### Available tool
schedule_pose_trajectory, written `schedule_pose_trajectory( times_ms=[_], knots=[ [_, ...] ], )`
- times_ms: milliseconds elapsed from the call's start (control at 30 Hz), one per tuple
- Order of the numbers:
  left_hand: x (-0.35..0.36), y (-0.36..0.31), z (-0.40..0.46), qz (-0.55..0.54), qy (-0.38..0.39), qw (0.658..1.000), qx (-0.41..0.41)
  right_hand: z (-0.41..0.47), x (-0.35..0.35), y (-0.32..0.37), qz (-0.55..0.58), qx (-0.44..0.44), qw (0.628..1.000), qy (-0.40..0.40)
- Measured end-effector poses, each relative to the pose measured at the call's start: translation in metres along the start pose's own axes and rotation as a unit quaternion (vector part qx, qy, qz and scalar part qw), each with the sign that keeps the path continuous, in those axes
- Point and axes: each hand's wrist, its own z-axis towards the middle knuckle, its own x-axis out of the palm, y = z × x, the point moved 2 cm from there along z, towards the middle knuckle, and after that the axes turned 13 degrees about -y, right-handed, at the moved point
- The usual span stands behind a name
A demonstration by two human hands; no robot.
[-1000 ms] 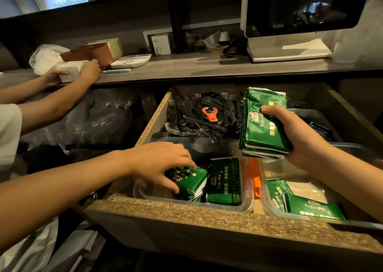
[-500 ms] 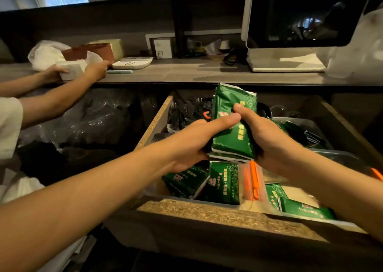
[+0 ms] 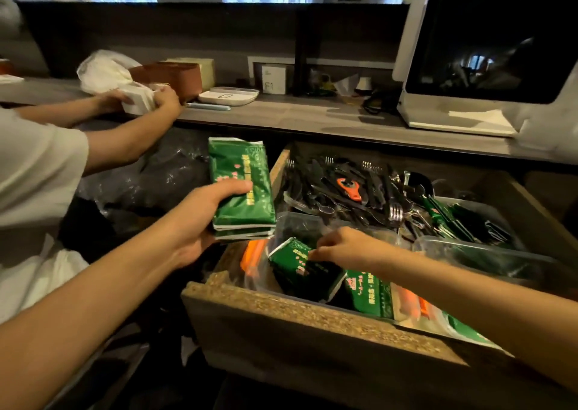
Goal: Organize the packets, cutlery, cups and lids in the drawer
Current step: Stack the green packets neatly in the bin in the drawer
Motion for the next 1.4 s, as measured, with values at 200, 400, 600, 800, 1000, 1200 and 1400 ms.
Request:
schedule_pose_trajectory(
  times_ms=[200, 400, 600, 800, 1000, 1200, 1400],
  knots=[
    [-0.014, 0.02, 0.009, -0.006, -0.038, 0.999, 0.002, 0.036, 0.029, -0.003, 0.014, 0.074, 0.994, 0.075],
    [-0.016, 0.033, 0.01, -0.041, -0.069, 0.996, 0.031, 0.051, 0.041, -0.002, 0.075, 0.136, 0.977, 0.148],
    [-0.013, 0.032, 0.002, -0.044, -0.068, 0.995, 0.051, 0.05, 0.053, -0.005, 0.098, 0.203, 0.961, 0.162],
    [-0.011, 0.031, -0.003, -0.039, -0.073, 0.994, 0.066, 0.04, 0.059, -0.001, 0.117, 0.277, 0.944, 0.136],
    [-0.013, 0.032, -0.001, -0.025, -0.064, 0.995, 0.077, 0.031, 0.054, 0.0, 0.172, 0.287, 0.931, 0.143],
    [-0.012, 0.033, 0.001, -0.017, -0.058, 0.995, 0.076, 0.03, 0.052, -0.003, 0.259, 0.265, 0.911, 0.181],
    [-0.013, 0.032, -0.001, 0.001, -0.064, 0.995, 0.073, 0.03, 0.035, 0.005, 0.335, 0.206, 0.906, 0.156]
  ],
)
